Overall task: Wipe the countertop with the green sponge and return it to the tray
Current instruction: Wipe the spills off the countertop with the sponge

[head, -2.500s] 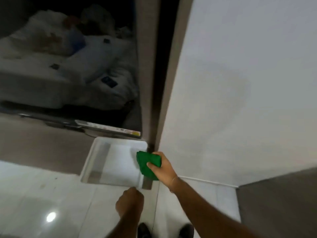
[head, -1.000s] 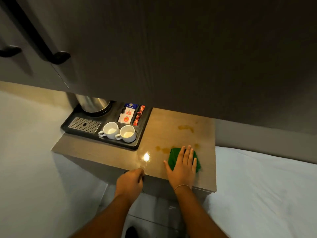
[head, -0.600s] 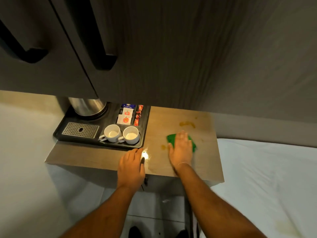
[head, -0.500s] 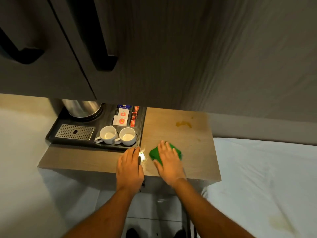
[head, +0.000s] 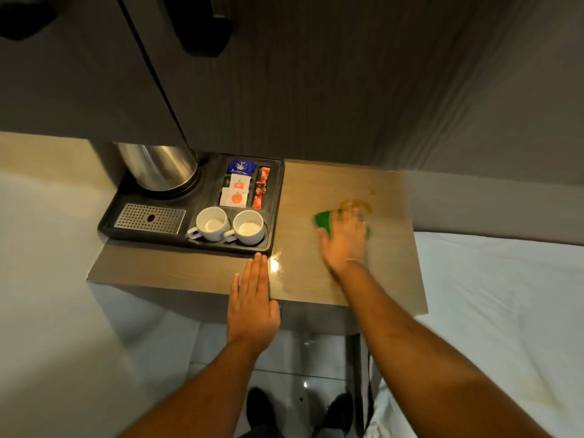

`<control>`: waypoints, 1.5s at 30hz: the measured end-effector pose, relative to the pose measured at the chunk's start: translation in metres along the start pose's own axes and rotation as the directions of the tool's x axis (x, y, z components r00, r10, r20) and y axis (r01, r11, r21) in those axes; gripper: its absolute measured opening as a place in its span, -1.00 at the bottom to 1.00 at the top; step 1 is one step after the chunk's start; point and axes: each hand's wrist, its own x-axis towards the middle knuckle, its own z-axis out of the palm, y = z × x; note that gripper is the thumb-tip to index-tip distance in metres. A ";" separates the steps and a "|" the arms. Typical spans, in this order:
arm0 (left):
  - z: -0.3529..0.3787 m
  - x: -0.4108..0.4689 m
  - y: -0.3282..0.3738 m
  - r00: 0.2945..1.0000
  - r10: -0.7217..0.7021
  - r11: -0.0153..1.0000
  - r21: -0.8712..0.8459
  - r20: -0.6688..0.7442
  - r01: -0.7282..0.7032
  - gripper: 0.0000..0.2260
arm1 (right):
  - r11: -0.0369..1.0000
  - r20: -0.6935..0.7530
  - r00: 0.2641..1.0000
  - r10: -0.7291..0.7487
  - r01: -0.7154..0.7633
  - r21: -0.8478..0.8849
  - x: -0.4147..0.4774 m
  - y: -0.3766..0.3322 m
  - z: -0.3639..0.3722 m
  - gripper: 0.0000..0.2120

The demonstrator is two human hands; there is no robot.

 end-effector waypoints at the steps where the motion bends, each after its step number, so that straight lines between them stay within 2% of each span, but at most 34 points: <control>1: 0.000 -0.001 0.001 1.000 -0.019 1.000 -0.007 -0.010 0.019 -0.11 | 0.993 0.023 0.993 -0.116 0.117 -0.008 -0.013 -0.020 0.010 -0.33; 4: 0.001 -0.002 0.008 0.997 -0.069 0.998 -0.016 -0.029 0.068 -0.10 | 0.912 0.090 0.908 -0.410 0.411 0.007 -0.077 -0.044 0.049 -0.31; 6: 0.004 -0.001 0.012 0.997 -0.071 0.997 -0.012 -0.009 0.071 -0.08 | 0.895 0.101 0.890 -0.444 0.446 0.003 -0.106 -0.023 0.061 -0.31; 8: 0.006 0.001 0.015 0.999 -0.045 0.999 0.004 0.019 0.045 -0.08 | 0.929 0.078 0.928 -0.365 0.368 -0.035 -0.105 0.011 0.051 -0.31; 11: 0.005 0.005 0.020 0.999 -0.017 1.000 0.006 0.046 0.017 -0.13 | 0.990 -0.012 0.995 -0.103 0.101 -0.103 -0.058 0.070 0.010 -0.35; 14: 0.005 0.009 0.019 0.999 -0.017 1.000 -0.024 0.040 0.018 -0.14 | 0.991 -0.049 0.994 0.096 -0.100 -0.087 0.016 0.102 -0.030 -0.37; 17: 0.005 0.011 0.016 0.999 -0.011 1.000 -0.004 0.036 0.011 -0.13 | 0.981 -0.016 0.981 0.194 -0.195 -0.025 0.075 0.076 -0.046 -0.36; 19: 0.007 0.010 0.015 0.999 -0.022 0.999 0.039 0.034 0.021 -0.11 | 0.991 -0.007 0.992 0.128 -0.128 -0.030 0.085 0.039 -0.042 -0.34; 22: 0.011 0.005 0.017 0.995 -0.087 0.993 0.084 0.056 0.082 -0.05 | 0.979 0.049 0.978 -0.203 0.204 -0.014 0.037 -0.011 -0.013 -0.31; 25: 0.016 0.002 0.021 0.987 -0.119 0.987 0.118 0.110 0.106 -0.02 | 0.910 0.122 0.901 -0.416 0.413 0.044 -0.045 -0.004 0.022 -0.38; 27: 0.016 0.002 0.023 0.986 -0.112 0.988 0.123 0.121 0.097 -0.03 | 0.897 0.129 0.889 -0.440 0.441 0.021 -0.061 0.026 0.026 -0.43; 29: 0.013 0.004 0.024 0.989 -0.089 0.990 0.123 0.115 0.075 -0.04 | 0.932 0.090 0.928 -0.361 0.362 0.000 -0.040 0.055 0.012 -0.44; 31: 0.010 0.006 0.023 0.992 -0.066 0.992 0.111 0.109 0.054 -0.05 | 0.979 0.028 0.979 -0.200 0.201 -0.025 0.002 0.078 -0.011 -0.41; 34: 0.005 0.008 0.019 0.996 -0.035 0.995 0.092 0.077 0.028 -0.06 | 0.997 0.025 0.999 0.037 -0.038 0.071 0.081 0.087 -0.043 -0.31; 37: 0.005 0.008 0.014 0.998 0.002 0.995 0.104 0.058 -0.008 -0.11 | 0.995 0.027 0.997 0.075 -0.076 0.063 0.128 0.061 -0.053 -0.34; 39: 0.007 0.007 0.011 0.999 0.016 0.994 0.107 0.046 -0.021 -0.12 | 0.999 0.012 1.000 0.022 -0.022 0.025 0.132 0.030 -0.048 -0.36; 41: 0.010 0.005 0.010 0.999 0.013 0.998 0.069 0.041 -0.016 -0.13 | 0.991 0.043 0.991 -0.130 0.131 -0.021 0.114 0.000 -0.037 -0.36; 43: 0.015 0.000 0.011 0.999 -0.009 0.999 0.036 0.033 0.008 -0.14 | 0.955 0.092 0.953 -0.290 0.295 -0.041 0.078 -0.019 -0.017 -0.33; 45: 0.021 -0.005 0.015 0.998 -0.058 0.998 0.015 0.031 0.058 -0.13 | 0.917 0.122 0.912 -0.392 0.398 -0.026 0.025 -0.023 0.006 -0.32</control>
